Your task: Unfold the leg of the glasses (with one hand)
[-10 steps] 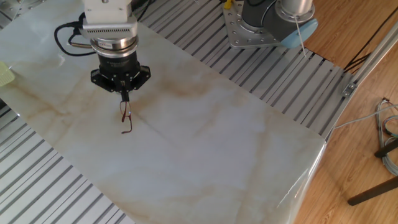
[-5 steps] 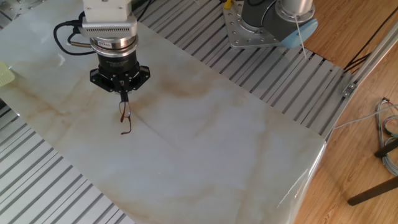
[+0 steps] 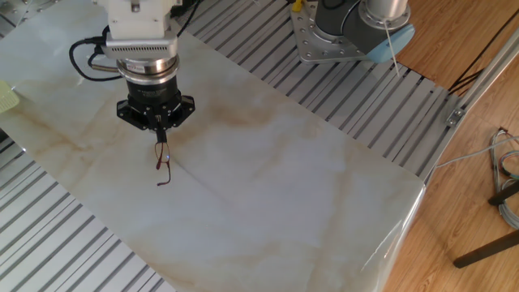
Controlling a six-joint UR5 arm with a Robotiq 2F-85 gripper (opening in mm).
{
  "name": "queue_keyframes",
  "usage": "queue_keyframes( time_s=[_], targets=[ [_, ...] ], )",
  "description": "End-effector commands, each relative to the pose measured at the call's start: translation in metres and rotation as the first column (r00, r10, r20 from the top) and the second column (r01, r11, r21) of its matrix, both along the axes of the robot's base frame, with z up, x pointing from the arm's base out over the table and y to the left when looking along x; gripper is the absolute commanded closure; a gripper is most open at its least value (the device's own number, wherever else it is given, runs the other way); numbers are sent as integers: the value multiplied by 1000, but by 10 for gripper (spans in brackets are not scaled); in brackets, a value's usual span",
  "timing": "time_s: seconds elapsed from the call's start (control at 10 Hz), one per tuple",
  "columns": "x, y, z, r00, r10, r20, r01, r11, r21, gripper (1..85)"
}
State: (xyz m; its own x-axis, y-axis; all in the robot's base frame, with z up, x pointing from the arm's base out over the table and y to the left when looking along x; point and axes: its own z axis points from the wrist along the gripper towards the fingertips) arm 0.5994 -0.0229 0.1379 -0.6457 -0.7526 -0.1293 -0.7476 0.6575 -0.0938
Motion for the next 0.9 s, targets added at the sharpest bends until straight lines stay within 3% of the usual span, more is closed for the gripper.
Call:
queue_keyframes(
  time_s=[0.0, 0.4, 0.8],
  targets=[
    [8, 17, 3, 1000, -13, 0, 13, 1000, 26, 843],
    [13, 29, -11, 999, -35, 10, 34, 999, 30, 843],
    [11, 24, -11, 999, -39, 6, 39, 999, 9, 843]
  ],
)
